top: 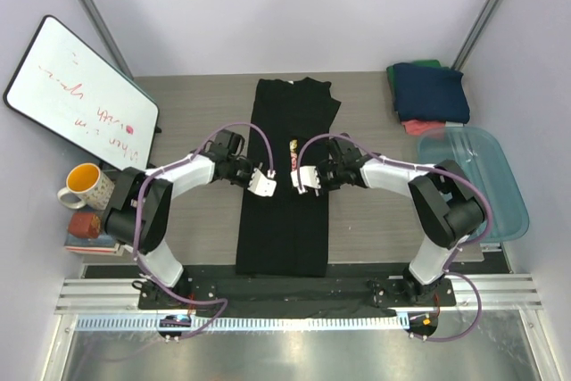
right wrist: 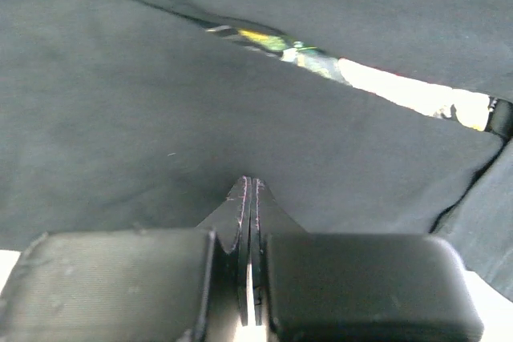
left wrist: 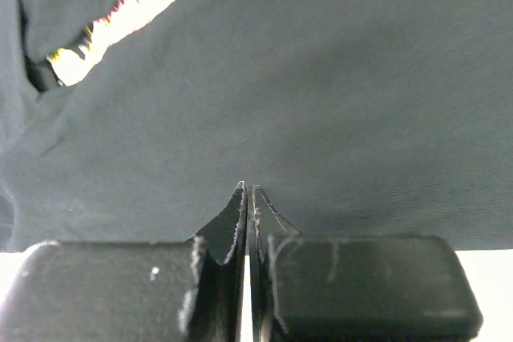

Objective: Fold and stack the t-shirts
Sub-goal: Grab the bottom of the folded rectangular tshirt with both arms

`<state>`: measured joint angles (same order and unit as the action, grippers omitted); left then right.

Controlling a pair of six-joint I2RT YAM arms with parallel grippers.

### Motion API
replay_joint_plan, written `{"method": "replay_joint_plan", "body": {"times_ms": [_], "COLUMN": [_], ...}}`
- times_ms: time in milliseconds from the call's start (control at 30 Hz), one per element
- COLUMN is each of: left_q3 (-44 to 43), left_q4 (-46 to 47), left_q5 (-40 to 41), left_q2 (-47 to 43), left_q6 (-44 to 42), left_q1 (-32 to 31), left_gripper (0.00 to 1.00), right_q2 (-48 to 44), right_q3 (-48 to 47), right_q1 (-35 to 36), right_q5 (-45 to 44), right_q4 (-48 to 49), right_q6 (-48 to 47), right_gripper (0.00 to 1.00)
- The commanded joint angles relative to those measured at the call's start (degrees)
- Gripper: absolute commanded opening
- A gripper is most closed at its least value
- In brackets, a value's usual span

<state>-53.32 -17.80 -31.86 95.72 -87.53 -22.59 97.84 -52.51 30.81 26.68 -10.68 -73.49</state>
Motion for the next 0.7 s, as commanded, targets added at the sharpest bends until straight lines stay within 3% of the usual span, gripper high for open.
{"method": "replay_joint_plan", "body": {"times_ms": [0, 667], "left_q3": [-3.71, -19.71], "left_q4": [-0.48, 0.93], "left_q5": [4.34, 8.65], "left_q2": [4.02, 19.67], "left_q6": [-1.68, 4.2], "left_q1": [-0.97, -1.14], "left_gripper": [0.0, 0.0], "right_q2": [2.17, 14.56], "right_q3": [-4.09, -12.7], "right_q1": [-0.04, -6.28], "right_q5": [-0.31, -4.09], "right_q4": [1.62, 4.53], "right_q6": [0.63, -3.67], "right_gripper": [0.01, 0.01]}}
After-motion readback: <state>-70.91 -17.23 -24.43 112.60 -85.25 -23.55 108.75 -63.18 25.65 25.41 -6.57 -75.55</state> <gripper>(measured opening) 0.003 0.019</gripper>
